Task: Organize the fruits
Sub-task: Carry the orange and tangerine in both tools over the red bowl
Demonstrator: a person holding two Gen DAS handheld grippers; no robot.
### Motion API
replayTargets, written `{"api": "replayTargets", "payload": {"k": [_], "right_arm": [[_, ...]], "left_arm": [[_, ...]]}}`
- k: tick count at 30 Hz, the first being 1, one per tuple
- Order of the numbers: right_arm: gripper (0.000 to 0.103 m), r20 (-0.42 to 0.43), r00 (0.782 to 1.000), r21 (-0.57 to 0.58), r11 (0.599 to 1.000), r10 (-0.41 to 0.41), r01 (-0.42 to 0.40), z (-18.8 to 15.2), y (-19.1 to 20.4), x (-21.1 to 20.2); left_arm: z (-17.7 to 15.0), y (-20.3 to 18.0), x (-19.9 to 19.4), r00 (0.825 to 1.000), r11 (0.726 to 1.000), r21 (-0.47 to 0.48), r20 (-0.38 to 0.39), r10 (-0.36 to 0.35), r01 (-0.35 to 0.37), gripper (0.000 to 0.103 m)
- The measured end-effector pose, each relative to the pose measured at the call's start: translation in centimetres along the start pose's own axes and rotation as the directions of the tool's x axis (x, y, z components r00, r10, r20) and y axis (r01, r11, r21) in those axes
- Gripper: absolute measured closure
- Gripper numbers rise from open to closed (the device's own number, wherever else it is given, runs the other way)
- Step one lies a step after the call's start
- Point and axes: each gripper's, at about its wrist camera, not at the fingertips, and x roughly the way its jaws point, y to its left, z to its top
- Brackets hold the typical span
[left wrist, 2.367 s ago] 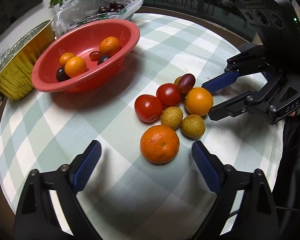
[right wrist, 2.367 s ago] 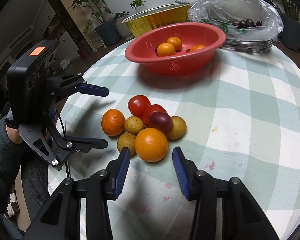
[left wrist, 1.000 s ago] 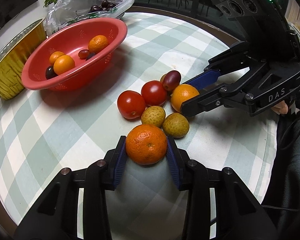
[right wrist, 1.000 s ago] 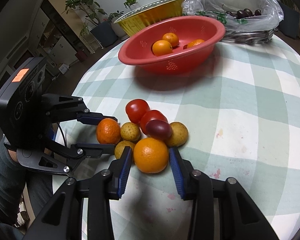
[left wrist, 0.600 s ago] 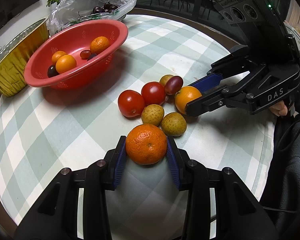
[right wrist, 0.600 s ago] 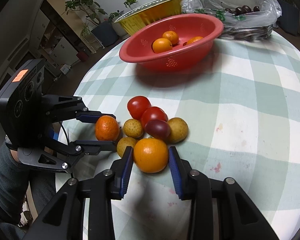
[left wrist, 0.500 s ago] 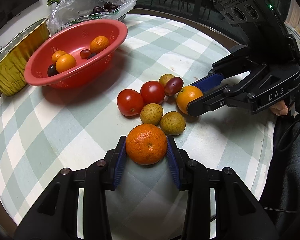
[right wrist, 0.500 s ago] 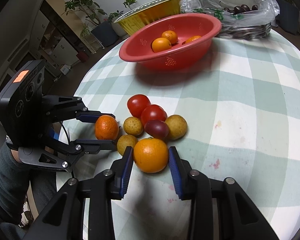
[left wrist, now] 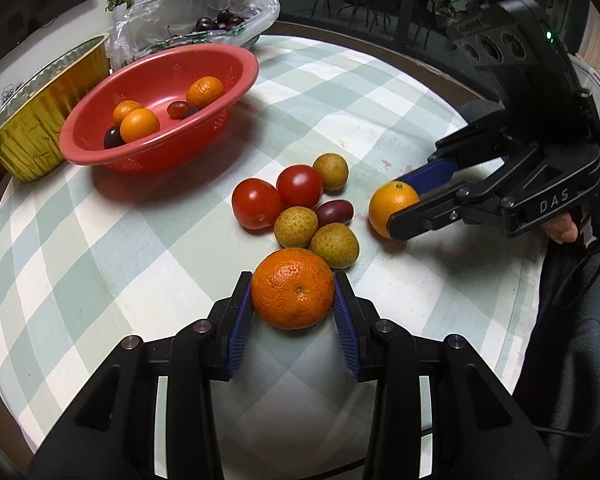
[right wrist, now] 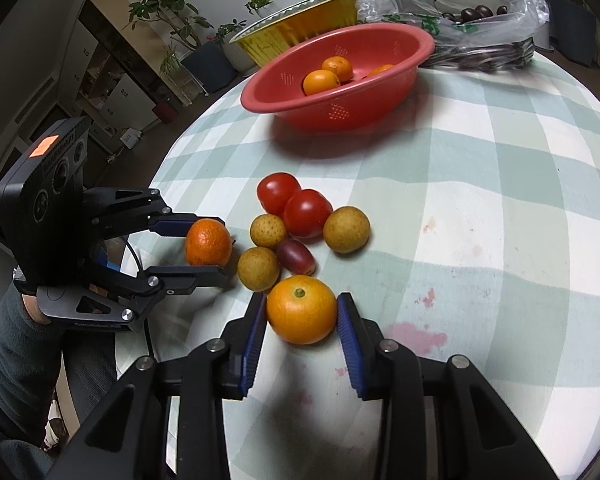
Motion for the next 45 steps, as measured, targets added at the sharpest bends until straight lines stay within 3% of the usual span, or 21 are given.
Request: {"api": "replayTargets", "payload": {"k": [12,20,33,39,45], "right_arm": [[0.065,0.016,1.000,0.011,1.000,0.007,-0.007,-0.5,-0.1,-1.4],[0.065,0.071,0.997,0.032,0.999,-0.012,0.010,0.9,-1.6,-3.7],[0.065,0.213,0.974,0.014,0.997,-0.075,0.074,7.8,-2.7,-7.6],[0.065,0.239,0.967,-0.023,0.995,-0.091,0.099,12.6,-2.1,-6.4],[0.065,0.214,0.970,-0.044,0.991,-0.117,0.129,16.3,-2.3,-3.3]], "left_arm": [[0.1,0.2,-1.3,0.999,0.998,-0.057,0.053,0.008,-0.005,0.067],[1.9,3.0,-3.3,0.989,0.987,-0.155,0.133,0.062,-0.041,0.067],[7.9,8.1,-4.1,0.965,0.951,-0.290,0.199,0.169,-0.107,0.067],[9.6,8.5,-1.6,0.966,0.944,-0.286,0.147,0.212,-0.163,0.066],[10.4,9.5,0.7,0.966,0.936,-0.295,0.111,0.232,-0.191,0.066]]}}
